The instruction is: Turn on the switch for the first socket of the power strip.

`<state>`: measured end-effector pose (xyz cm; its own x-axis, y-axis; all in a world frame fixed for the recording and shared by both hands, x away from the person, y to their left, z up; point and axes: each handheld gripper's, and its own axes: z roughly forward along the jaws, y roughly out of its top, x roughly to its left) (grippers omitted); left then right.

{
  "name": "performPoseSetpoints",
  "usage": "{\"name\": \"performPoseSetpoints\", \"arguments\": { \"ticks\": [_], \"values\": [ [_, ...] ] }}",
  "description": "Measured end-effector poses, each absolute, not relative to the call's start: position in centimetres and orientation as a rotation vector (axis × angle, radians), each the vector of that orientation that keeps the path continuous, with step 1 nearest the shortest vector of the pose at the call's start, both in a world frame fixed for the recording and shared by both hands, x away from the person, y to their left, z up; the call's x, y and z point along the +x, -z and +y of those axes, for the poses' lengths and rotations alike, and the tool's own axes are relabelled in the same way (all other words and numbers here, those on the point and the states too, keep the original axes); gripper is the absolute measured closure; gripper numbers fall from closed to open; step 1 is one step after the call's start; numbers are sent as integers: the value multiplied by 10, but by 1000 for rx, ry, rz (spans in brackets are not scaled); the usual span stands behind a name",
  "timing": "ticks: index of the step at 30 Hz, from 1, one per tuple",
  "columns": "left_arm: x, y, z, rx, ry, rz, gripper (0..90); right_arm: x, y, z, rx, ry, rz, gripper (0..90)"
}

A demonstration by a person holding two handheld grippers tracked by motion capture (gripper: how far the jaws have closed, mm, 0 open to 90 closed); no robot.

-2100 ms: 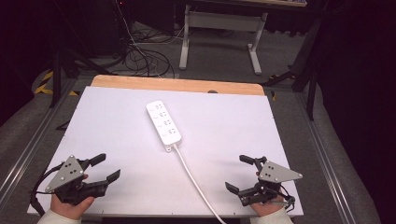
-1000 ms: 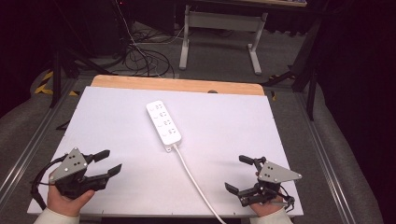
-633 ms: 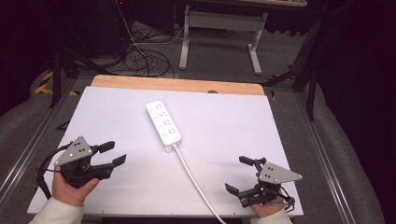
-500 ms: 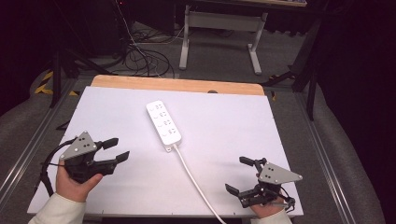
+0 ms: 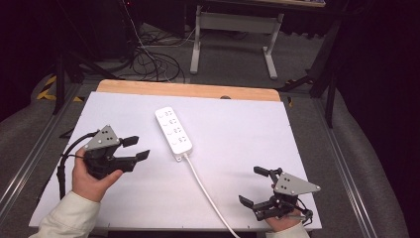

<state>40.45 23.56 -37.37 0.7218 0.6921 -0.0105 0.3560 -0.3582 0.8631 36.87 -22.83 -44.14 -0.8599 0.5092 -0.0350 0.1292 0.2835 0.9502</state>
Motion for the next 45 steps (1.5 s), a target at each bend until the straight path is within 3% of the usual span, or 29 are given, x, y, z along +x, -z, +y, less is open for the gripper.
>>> {"name": "performPoseSetpoints", "arguments": {
  "ticks": [32,40,45],
  "values": [
    [455,369,193,2038,-392,808,422,370,442,-227,564,-1605,2240,25],
    [468,377,186,2075,-343,850,534,371,442,-227,563,-1602,2243,25],
    [481,387,183,2052,-293,841,693,371,442,-228,561,-1603,2246,26]
  ]
}}
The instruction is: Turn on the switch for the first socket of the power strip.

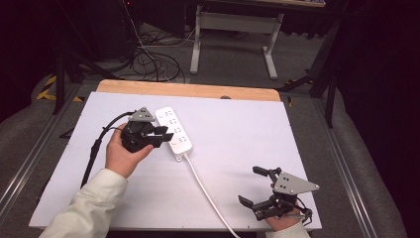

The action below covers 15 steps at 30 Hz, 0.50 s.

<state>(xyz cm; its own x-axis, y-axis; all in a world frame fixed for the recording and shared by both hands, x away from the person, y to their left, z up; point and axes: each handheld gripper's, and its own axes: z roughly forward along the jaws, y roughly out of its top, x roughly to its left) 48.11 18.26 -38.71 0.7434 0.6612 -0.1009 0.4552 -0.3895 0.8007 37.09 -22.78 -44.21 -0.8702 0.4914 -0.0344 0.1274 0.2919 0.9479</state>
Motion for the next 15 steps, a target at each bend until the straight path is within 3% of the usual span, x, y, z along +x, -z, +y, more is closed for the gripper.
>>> {"name": "performPoseSetpoints", "arguments": {
  "ticks": [2,6,15],
  "values": [
    [484,391,180,2059,-311,839,801,371,442,-227,560,-1604,2245,25],
    [491,400,175,2071,-306,840,900,371,442,-228,557,-1607,2247,26],
    [500,417,163,2089,-346,843,900,370,442,-228,551,-1607,2248,25]
  ]
}}
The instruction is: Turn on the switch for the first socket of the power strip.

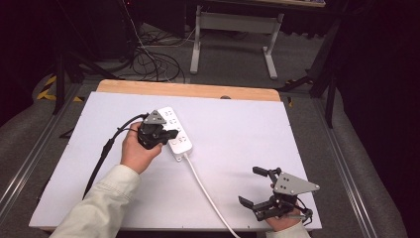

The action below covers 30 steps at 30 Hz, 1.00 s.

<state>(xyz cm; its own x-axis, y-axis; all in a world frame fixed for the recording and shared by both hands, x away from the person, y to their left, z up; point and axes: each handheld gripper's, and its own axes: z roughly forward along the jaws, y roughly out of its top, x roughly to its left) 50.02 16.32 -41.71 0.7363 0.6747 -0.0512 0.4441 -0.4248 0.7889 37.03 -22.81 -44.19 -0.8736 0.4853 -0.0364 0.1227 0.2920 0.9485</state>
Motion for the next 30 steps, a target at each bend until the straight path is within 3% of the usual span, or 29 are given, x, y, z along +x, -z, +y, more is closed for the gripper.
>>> {"name": "performPoseSetpoints", "arguments": {
  "ticks": [30],
  "values": [
    [518,451,160,2200,-319,943,900,371,442,-228,547,-1605,2256,25]
  ]
}}
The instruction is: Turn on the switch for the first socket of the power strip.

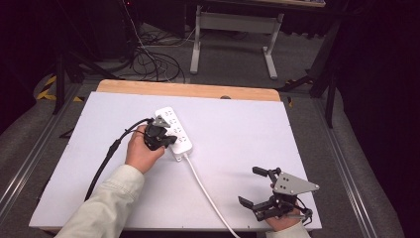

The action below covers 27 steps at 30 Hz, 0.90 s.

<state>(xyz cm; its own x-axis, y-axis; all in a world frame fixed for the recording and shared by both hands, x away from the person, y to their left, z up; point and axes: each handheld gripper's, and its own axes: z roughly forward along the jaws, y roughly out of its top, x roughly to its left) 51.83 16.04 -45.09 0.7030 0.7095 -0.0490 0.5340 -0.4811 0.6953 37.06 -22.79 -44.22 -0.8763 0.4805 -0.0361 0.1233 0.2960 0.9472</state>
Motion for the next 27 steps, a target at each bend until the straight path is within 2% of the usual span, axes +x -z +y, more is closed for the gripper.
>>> {"name": "performPoseSetpoints", "arguments": {
  "ticks": [27],
  "values": [
    [519,458,158,2179,-368,947,900,370,442,-228,545,-1610,2252,26]
  ]
}}
